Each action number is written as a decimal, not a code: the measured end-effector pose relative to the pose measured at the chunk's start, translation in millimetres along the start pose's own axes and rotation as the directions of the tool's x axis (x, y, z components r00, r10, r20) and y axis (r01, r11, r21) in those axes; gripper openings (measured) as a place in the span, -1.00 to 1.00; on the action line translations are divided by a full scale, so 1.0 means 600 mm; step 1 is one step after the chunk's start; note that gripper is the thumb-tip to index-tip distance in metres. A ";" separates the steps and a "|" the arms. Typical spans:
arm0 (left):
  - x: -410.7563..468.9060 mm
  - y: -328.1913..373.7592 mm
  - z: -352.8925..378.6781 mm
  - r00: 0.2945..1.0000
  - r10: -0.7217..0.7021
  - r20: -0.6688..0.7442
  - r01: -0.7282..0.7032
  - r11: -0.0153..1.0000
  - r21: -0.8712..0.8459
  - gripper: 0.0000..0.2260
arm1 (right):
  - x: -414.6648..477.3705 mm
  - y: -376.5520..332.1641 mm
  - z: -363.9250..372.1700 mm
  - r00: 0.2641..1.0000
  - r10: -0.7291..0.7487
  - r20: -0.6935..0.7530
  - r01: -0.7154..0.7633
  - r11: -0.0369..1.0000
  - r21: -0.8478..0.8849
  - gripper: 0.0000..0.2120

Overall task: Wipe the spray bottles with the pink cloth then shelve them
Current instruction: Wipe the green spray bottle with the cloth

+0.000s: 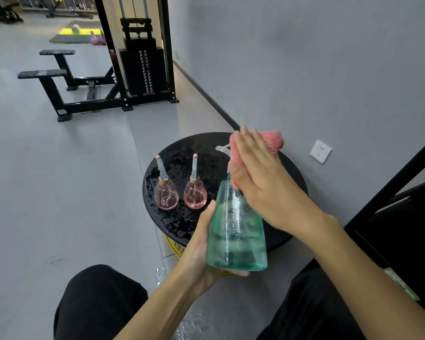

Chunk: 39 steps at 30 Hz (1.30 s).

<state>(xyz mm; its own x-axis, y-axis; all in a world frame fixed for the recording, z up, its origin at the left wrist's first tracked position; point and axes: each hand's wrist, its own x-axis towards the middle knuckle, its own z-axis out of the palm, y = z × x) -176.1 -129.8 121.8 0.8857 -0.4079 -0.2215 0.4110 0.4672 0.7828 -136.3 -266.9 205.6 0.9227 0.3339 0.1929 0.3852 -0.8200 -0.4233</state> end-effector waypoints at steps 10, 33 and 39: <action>-0.017 0.000 0.001 0.986 -0.034 0.161 0.027 0.999 0.045 -0.30 | 0.018 0.013 -0.011 0.999 0.014 -0.041 -0.015 0.999 -0.028 -0.30; -0.027 -0.006 -0.013 0.991 -0.028 0.128 0.025 0.999 0.025 -0.36 | -0.013 0.020 0.016 0.999 0.032 0.009 -0.032 0.997 0.070 -0.17; -0.022 0.002 -0.008 0.994 0.004 0.108 -0.008 0.999 0.036 -0.37 | -0.012 -0.002 0.016 0.999 0.028 0.023 -0.030 0.994 0.108 -0.14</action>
<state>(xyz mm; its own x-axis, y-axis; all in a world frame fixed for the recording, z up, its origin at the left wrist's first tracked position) -186.1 -120.1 123.0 0.8589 -0.4885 -0.1538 0.3956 0.4423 0.8049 -142.9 -263.9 196.0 0.9332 0.3214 0.1609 0.3568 -0.7747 -0.5221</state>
